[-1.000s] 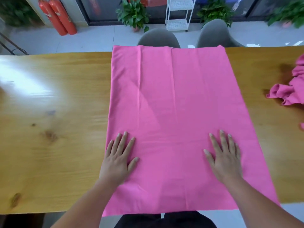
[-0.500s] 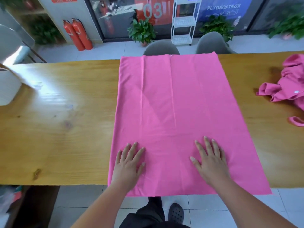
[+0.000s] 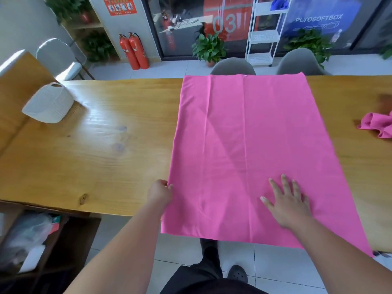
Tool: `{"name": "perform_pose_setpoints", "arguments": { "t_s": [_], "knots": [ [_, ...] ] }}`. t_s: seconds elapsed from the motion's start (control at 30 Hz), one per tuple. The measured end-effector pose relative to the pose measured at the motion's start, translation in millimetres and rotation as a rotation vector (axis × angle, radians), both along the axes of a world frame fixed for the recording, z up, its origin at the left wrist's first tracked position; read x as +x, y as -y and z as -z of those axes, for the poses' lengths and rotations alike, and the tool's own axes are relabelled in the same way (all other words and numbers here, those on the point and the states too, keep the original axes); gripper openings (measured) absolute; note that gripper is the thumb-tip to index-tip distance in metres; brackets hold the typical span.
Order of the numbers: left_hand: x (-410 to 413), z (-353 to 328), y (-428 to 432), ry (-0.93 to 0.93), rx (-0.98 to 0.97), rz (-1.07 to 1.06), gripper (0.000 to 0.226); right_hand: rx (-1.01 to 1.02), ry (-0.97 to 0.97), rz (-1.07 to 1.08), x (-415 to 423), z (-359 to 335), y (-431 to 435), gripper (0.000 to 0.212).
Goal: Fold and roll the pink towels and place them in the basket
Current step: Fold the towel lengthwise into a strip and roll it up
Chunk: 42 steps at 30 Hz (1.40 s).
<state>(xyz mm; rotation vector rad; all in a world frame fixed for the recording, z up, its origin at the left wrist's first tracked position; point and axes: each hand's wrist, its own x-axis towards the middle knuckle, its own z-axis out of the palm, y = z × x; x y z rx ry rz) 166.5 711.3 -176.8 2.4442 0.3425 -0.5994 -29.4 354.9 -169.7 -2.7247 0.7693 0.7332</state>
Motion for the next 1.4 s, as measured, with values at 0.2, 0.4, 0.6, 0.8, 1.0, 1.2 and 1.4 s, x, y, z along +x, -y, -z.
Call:
{"name": "perform_pose_setpoints", "arguments": {
  "t_s": [0.2,0.4,0.6,0.8,1.0,1.2,1.4],
  "knots": [
    [10,-5,-26,0.018,-0.195,-0.136,0.021,-0.03,0.01,-0.01,-1,2,-1,0.082],
    [11,-1,-39,0.115,-0.134,-0.17,0.033,-0.037,0.011,-0.004,0,1,-4,0.081],
    [-4,7,-50,-0.019,-0.003,0.113,0.038,-0.035,0.021,0.009,2,-3,-8,0.082],
    [-20,-4,-58,0.131,0.022,0.079,0.024,-0.067,0.047,0.018,-2,-1,-10,0.08],
    [-18,-4,-56,0.076,0.048,0.021,0.042,-0.158,0.085,0.036,9,-8,-17,0.082],
    [34,-19,-28,0.14,-0.037,0.038,0.051,-0.091,0.178,-0.077,56,-13,-25,0.09],
    [86,-18,8,0.144,-0.091,0.076,0.059,-0.049,0.164,-0.126,112,-12,-30,0.077]
  ]
}}
